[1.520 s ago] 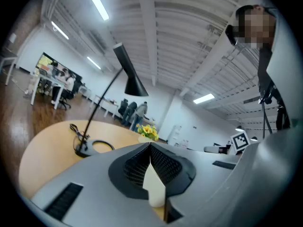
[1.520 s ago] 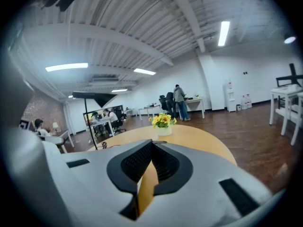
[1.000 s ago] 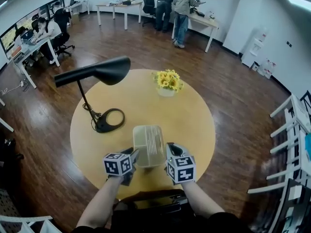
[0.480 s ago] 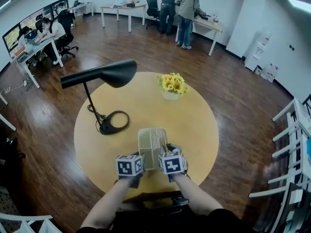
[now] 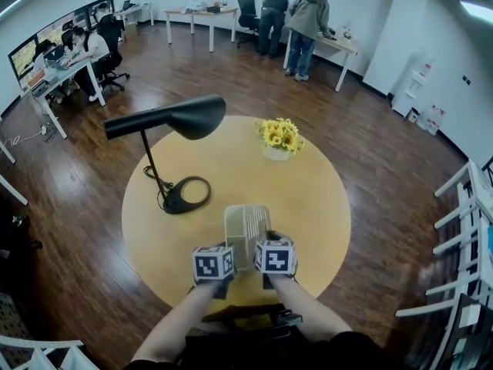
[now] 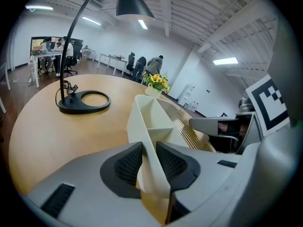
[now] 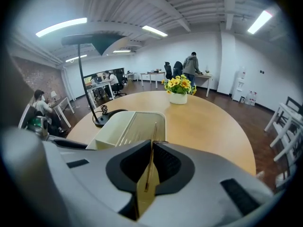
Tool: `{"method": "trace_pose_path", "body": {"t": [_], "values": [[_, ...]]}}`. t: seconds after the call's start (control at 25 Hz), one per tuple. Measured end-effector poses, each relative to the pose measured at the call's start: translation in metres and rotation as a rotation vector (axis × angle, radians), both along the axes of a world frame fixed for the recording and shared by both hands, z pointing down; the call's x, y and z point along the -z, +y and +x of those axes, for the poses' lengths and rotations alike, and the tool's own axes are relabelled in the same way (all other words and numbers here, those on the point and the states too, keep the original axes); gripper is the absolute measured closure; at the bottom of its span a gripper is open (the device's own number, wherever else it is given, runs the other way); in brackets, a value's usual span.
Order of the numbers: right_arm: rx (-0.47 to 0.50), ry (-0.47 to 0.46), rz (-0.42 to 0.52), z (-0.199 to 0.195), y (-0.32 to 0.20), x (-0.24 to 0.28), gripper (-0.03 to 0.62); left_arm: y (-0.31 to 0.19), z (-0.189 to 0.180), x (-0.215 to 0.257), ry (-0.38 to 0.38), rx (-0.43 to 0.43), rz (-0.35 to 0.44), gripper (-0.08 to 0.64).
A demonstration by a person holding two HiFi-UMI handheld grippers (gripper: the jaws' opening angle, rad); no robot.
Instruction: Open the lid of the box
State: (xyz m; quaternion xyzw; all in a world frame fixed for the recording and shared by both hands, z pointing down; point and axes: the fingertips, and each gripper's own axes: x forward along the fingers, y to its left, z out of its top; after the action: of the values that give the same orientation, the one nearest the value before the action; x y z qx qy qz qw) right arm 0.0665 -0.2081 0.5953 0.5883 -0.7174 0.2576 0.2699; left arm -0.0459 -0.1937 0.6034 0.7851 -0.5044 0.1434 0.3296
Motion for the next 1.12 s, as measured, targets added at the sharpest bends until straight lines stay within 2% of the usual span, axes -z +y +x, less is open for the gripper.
{"method": "trace_pose_path", "body": {"t": [0.08,0.16,0.36,0.48,0.56,0.72,0.88,1.0,1.12], "values": [[-0.025,-0.035,-0.036,0.002,0.006,-0.007,0.577,0.001,0.002,-0.003,-0.053,-0.023,-0.007,0.487],[-0.031,-0.069,-0.022,-0.001,0.006,0.000,0.580,0.002,0.002,-0.005,-0.080,-0.030,-0.016,0.495],[-0.024,-0.091,0.090,-0.001,-0.003,0.038,0.583,0.003,0.004,-0.007,-0.079,-0.026,-0.018,0.491],[-0.043,-0.077,0.168,0.020,-0.012,0.060,0.583,0.003,0.002,-0.004,-0.072,-0.020,-0.005,0.484],[-0.077,-0.062,0.185,0.045,-0.017,0.064,0.583,0.003,-0.001,-0.001,-0.055,-0.006,0.001,0.482],[-0.154,-0.018,0.148,0.105,-0.018,0.040,0.582,0.003,-0.008,-0.008,-0.036,0.021,0.003,0.482],[-0.180,0.086,0.063,0.159,-0.004,-0.012,0.581,0.005,-0.006,-0.007,-0.024,0.022,0.016,0.480],[-0.182,0.123,0.013,0.179,0.007,-0.049,0.581,0.004,-0.007,-0.006,-0.021,0.024,0.020,0.479],[-0.202,0.118,-0.038,0.194,0.018,-0.081,0.581,0.006,-0.008,-0.003,0.003,0.041,0.031,0.479]]}}
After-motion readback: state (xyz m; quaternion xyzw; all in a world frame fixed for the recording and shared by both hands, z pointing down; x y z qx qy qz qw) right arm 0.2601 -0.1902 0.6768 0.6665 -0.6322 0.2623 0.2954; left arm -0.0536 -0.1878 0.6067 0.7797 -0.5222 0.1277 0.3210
